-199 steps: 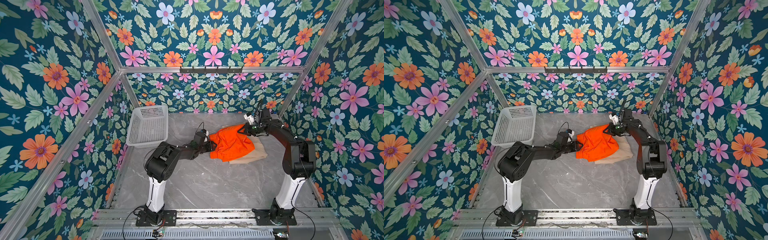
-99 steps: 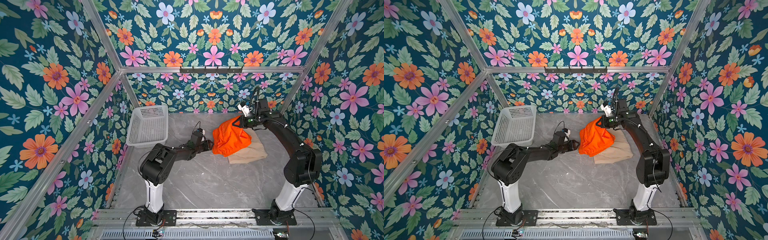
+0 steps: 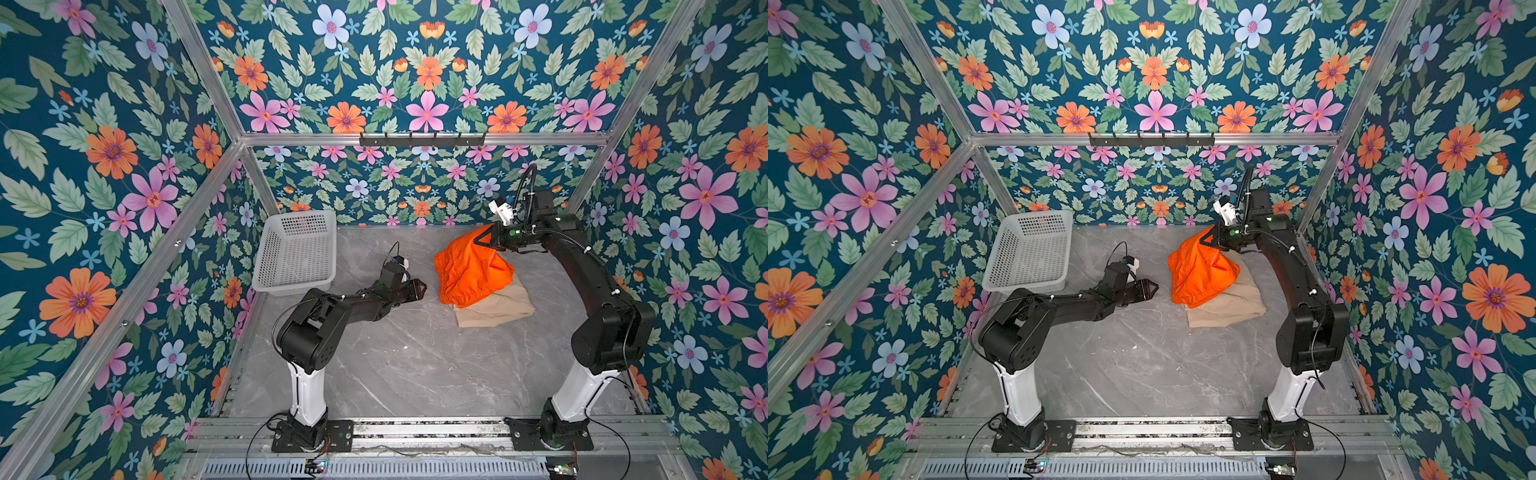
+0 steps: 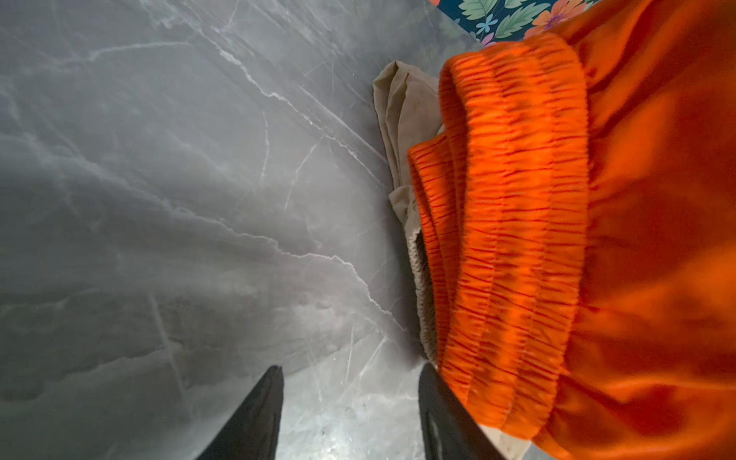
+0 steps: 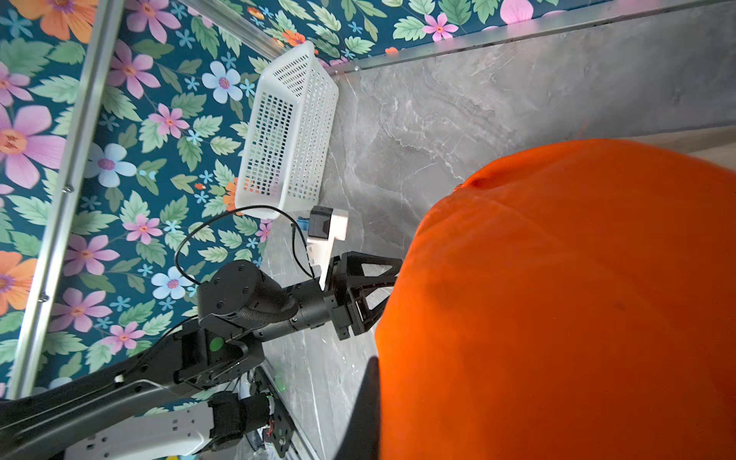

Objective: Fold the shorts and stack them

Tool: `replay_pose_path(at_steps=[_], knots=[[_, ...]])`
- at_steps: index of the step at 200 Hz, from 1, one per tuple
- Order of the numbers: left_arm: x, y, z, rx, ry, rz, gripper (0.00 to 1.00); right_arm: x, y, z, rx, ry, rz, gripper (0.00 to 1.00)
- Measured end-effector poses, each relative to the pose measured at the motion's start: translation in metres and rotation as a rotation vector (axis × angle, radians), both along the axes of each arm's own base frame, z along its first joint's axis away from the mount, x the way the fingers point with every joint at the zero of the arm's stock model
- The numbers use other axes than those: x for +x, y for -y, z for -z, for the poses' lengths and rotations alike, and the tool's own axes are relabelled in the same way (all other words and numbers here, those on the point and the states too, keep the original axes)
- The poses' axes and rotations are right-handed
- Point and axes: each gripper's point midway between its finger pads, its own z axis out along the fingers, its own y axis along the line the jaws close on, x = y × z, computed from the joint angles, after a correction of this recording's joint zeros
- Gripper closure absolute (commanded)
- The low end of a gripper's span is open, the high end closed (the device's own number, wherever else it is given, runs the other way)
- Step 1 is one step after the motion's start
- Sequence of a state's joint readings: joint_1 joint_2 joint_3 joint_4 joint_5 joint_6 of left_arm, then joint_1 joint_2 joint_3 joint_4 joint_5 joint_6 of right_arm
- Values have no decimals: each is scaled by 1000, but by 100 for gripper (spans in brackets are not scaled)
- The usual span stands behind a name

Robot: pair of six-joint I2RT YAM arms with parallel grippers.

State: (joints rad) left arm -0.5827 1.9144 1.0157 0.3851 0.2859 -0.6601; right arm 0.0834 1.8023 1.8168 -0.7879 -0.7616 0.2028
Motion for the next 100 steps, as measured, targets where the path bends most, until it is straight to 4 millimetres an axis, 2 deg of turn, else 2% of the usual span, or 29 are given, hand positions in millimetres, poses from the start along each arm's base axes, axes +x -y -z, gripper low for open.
replay_pose_path(at_steps=[12,26,38,62,84,100], knots=[[0,0,0,0,0,0,44,7,10,4,18,-14,14,96],[0,0,0,0,0,0,44,17,23,21,36,-59,34,95],[0,0,2,2,-3,1,44,28,38,46,48,-120,63,95],[0,0,7,7,-13,1,44,48,78,110,48,-270,151,90],[1,1,7,-2,-20,-2,44,60,115,160,27,-368,234,73],[1,4,6,-6,-20,5,43,69,141,187,-5,-409,291,54]])
